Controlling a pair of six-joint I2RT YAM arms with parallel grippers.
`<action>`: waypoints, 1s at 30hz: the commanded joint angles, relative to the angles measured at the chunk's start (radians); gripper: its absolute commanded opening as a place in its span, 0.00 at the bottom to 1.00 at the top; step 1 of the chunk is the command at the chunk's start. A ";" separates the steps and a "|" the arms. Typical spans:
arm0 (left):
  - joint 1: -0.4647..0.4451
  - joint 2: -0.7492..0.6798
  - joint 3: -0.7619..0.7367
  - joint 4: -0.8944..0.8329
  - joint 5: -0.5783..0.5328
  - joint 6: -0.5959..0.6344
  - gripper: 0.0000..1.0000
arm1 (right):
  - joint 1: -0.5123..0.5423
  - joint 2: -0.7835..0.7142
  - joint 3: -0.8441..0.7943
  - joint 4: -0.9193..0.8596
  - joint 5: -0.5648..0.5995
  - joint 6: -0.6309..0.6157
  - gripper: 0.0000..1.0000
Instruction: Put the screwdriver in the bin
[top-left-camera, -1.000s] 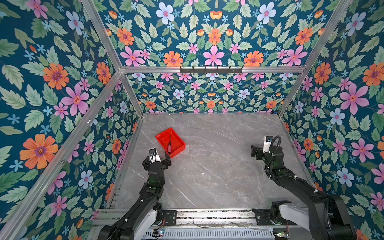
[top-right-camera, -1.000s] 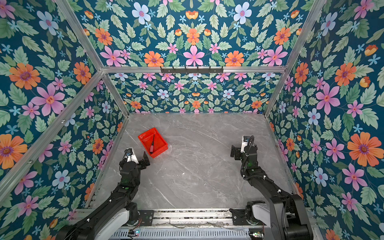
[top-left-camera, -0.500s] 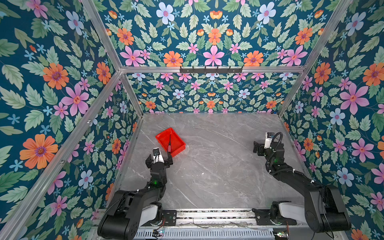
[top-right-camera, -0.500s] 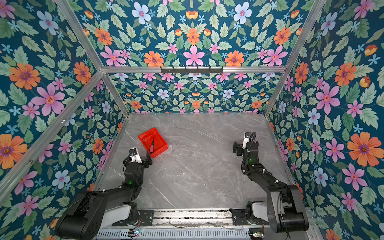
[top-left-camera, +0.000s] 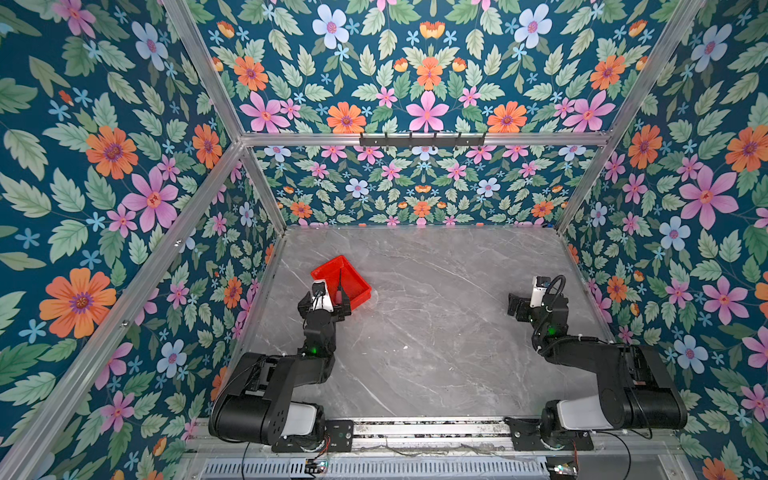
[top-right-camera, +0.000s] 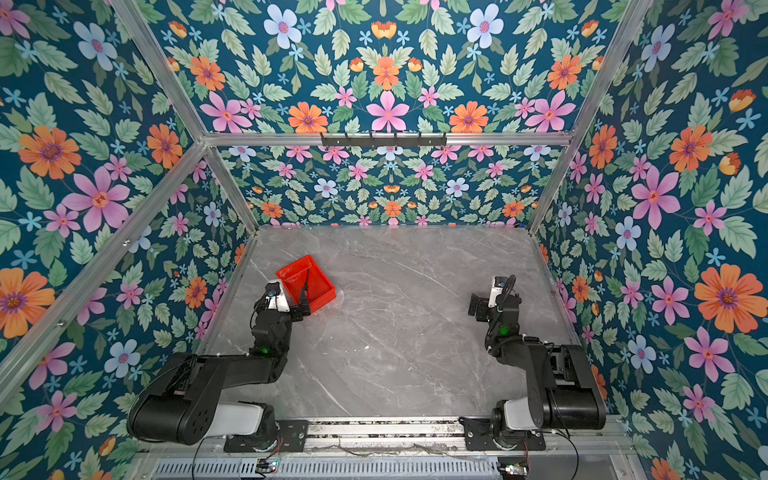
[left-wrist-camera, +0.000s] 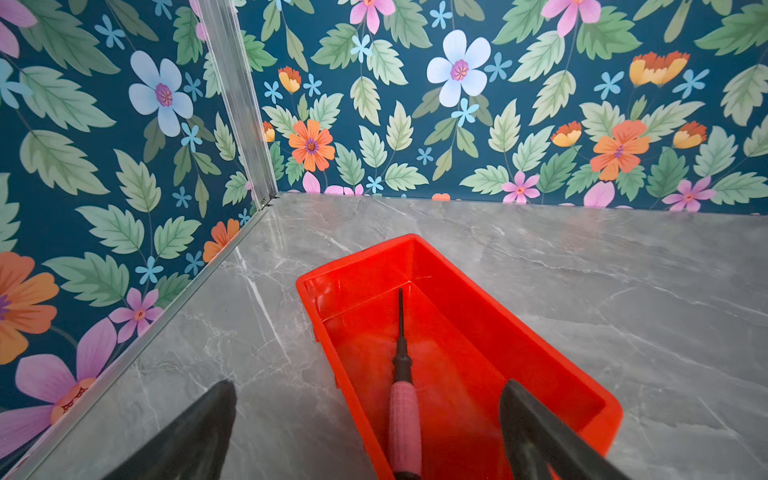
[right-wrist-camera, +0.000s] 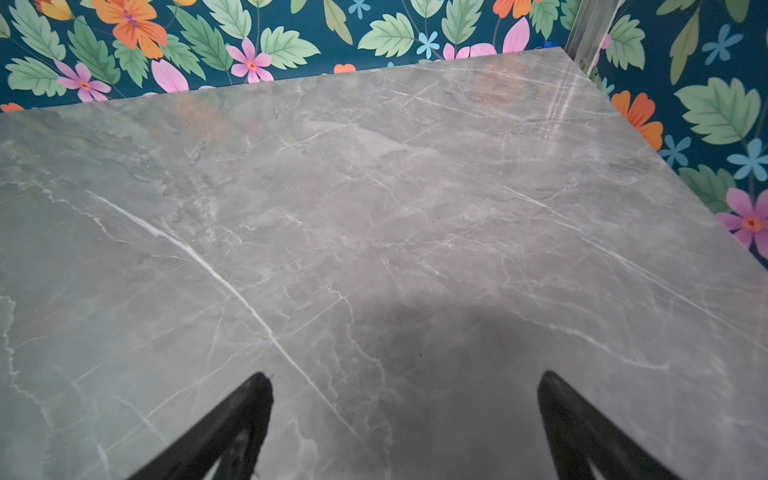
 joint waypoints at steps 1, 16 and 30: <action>0.002 -0.002 -0.002 0.010 0.010 0.012 1.00 | -0.001 0.005 -0.008 0.095 -0.035 -0.002 0.99; 0.014 -0.016 -0.036 0.065 0.090 0.021 1.00 | -0.001 0.014 -0.021 0.125 -0.033 -0.003 0.99; 0.180 0.258 0.037 0.254 0.179 0.022 0.99 | 0.001 0.013 -0.020 0.126 -0.032 -0.004 0.99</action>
